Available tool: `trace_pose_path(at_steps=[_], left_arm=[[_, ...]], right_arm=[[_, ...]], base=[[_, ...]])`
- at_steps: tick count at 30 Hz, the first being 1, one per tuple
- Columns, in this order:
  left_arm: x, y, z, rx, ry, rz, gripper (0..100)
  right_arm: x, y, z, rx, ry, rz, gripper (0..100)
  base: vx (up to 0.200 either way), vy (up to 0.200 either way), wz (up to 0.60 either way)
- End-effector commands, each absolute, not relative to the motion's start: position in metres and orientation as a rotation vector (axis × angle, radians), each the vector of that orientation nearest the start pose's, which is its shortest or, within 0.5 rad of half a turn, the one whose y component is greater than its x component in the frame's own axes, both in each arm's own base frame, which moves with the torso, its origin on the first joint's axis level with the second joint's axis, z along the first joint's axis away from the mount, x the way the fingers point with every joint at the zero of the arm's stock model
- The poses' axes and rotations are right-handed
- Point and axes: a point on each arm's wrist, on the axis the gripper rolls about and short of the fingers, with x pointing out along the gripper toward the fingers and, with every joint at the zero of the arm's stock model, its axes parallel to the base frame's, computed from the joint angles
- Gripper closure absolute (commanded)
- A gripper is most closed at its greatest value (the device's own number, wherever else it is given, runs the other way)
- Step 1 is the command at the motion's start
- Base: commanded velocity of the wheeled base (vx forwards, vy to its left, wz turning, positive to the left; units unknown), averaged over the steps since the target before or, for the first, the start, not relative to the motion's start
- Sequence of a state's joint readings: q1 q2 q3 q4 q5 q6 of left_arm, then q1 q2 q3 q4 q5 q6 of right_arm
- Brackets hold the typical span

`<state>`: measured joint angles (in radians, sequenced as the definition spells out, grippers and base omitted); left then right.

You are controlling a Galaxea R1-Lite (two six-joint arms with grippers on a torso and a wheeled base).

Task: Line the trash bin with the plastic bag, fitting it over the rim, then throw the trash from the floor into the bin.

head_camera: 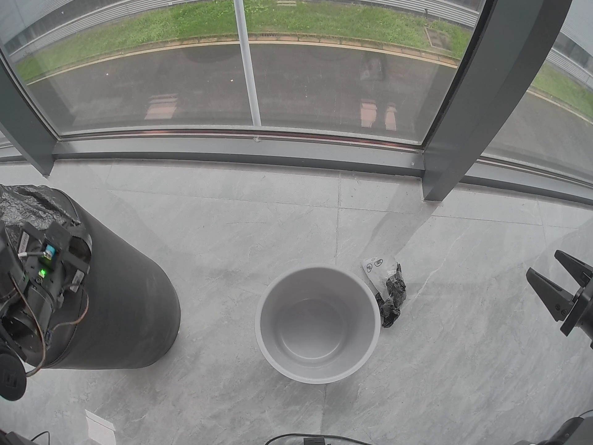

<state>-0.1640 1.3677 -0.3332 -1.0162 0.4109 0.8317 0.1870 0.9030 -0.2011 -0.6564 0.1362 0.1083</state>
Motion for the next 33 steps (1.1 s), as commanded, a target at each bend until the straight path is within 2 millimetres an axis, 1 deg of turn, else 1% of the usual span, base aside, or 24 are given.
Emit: trace_pose_path(at_steps=[1,2,4,5,6,8,9,10,12,13,14,16,18,21,22,23,25,26,27,29,32,33], left_arm=[[0.209,-0.017,0.224,0.579,-0.050,0.321,100],[0.212,-0.014,0.235,0.503,-0.096,0.343,100],[0.214,-0.014,0.251,0.367,-0.162,0.350,100],[0.214,-0.014,0.251,0.367,-0.162,0.350,100],[0.215,-0.013,0.263,0.232,-0.221,0.345,100],[0.211,-0.013,0.268,0.128,-0.250,0.335,100],[0.210,-0.013,0.269,0.112,-0.256,0.333,100],[0.206,-0.013,0.272,0.034,-0.267,0.320,100],[0.206,-0.013,0.272,0.034,-0.267,0.320,100],[0.205,-0.015,0.282,-0.194,-0.280,0.270,100],[0.205,-0.016,0.284,-0.239,-0.275,0.260,100],[0.207,-0.021,0.290,-0.390,-0.219,0.215,100],[0.203,-0.023,0.295,-0.518,-0.142,0.156,100],[0.184,-0.024,0.306,-0.701,-0.008,-0.041,100],[0.179,-0.024,0.309,-0.727,0.009,-0.082,100],[0.165,-0.024,0.316,-0.812,0.086,-0.222,100],[0.152,-0.023,0.321,-0.898,0.171,-0.360,100],[0.146,-0.022,0.323,-0.926,0.203,-0.422,100],[0.145,-0.022,0.323,-0.934,0.217,-0.444,100],[0.140,-0.024,0.323,-0.948,0.288,-0.557,100],[0.139,-0.026,0.319,-0.948,0.352,-0.643,100],[0.139,-0.026,0.319,-0.948,0.352,-0.643,100]], right_arm=[[0.096,0.022,0.170,0.103,0.085,0.329,0],[0.096,0.022,0.170,0.103,0.085,0.330,0],[0.096,0.022,0.171,0.103,0.084,0.330,0],[0.096,0.022,0.171,0.103,0.084,0.330,0],[0.095,0.022,0.171,0.104,0.083,0.330,0],[0.095,0.022,0.171,0.104,0.081,0.331,0],[0.095,0.022,0.171,0.104,0.081,0.331,0],[0.095,0.022,0.171,0.103,0.079,0.331,0],[0.095,0.022,0.171,0.103,0.079,0.331,0],[0.095,0.022,0.171,0.103,0.081,0.332,0],[0.095,0.022,0.170,0.103,0.082,0.331,0],[0.095,0.022,0.170,0.103,0.083,0.335,0],[0.094,0.023,0.168,0.099,0.090,0.344,0],[0.092,0.028,0.165,0.096,0.102,0.400,0],[0.091,0.029,0.165,0.097,0.105,0.409,0],[0.090,0.032,0.165,0.097,0.106,0.435,0],[0.089,0.033,0.164,0.096,0.109,0.449,0],[0.089,0.033,0.164,0.096,0.107,0.449,0],[0.089,0.033,0.164,0.096,0.106,0.452,0],[0.088,0.033,0.163,0.097,0.111,0.452,0],[0.088,0.033,0.162,0.097,0.114,0.450,0],[0.088,0.033,0.162,0.097,0.114,0.450,0]], base=[[0.000,0.000,0.00],[0.000,0.000,0.00],[0.000,0.000,0.00],[0.000,0.000,0.00],[0.000,0.000,0.00],[0.000,0.000,0.00],[0.000,0.000,0.00],[0.000,0.000,0.00],[0.000,0.000,0.00],[0.000,0.000,0.00],[0.000,0.000,0.00],[0.000,0.000,0.00],[0.000,0.000,0.00],[0.000,0.000,0.00],[0.000,0.000,0.00],[0.000,0.000,0.00],[0.000,0.000,0.00],[0.000,0.000,0.00],[0.000,0.000,0.00],[0.000,0.000,0.00],[0.000,0.000,0.00],[0.000,0.000,0.00]])
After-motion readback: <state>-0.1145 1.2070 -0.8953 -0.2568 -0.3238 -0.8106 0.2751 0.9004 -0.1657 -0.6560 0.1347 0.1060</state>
